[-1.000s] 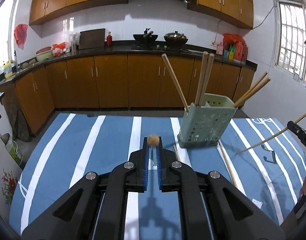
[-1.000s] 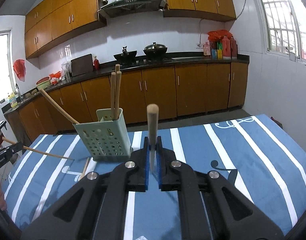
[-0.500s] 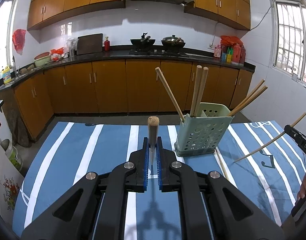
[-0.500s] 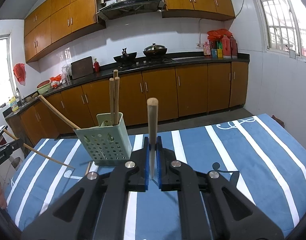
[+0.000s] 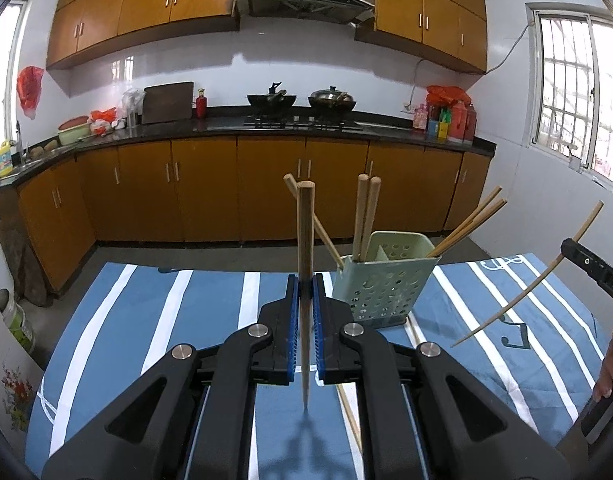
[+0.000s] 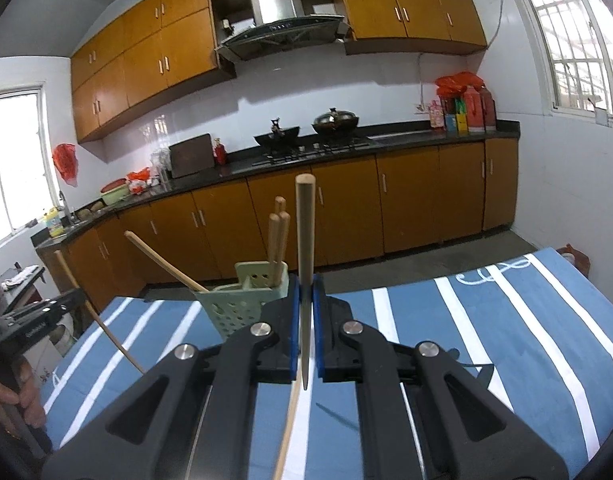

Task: Organize utensils
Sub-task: 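Lift both chopsticks upright and carry them over the green holder, then lower both chopsticks into the holder and open both grippers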

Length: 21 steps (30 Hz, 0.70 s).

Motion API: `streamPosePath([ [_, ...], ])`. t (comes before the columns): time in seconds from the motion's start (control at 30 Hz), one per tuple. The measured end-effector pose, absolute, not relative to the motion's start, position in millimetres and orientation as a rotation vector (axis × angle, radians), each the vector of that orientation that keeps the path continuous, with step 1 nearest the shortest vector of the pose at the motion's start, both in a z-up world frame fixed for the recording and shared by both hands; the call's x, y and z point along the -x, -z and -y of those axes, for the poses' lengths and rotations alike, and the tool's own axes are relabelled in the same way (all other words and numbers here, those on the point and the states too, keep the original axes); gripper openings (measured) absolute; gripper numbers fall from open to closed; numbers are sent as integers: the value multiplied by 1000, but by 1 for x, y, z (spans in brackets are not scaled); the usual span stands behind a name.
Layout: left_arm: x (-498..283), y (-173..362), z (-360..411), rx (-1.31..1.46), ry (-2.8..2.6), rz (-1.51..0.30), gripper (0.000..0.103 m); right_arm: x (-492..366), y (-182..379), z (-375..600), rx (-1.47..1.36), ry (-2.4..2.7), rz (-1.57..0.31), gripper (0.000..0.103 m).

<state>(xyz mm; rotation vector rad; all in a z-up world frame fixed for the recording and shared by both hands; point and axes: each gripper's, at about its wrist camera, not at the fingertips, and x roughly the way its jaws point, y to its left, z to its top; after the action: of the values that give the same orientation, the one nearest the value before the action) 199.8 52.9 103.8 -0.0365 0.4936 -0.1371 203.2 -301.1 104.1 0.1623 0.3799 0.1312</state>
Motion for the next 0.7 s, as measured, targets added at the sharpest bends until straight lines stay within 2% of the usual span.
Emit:
streamPosePath([
  [0.37, -204, -156, -25, 91, 225, -365, 7, -204, -156, 281, -188, -227, -255, 7],
  [0.5, -218, -183, -12, 116, 221, -283, 7, -214, -173, 270, -168, -229, -207, 7],
  [0.7, -248, -196, -2, 156, 172, -209, 7, -242, -185, 260, -145, -216, -162, 7],
])
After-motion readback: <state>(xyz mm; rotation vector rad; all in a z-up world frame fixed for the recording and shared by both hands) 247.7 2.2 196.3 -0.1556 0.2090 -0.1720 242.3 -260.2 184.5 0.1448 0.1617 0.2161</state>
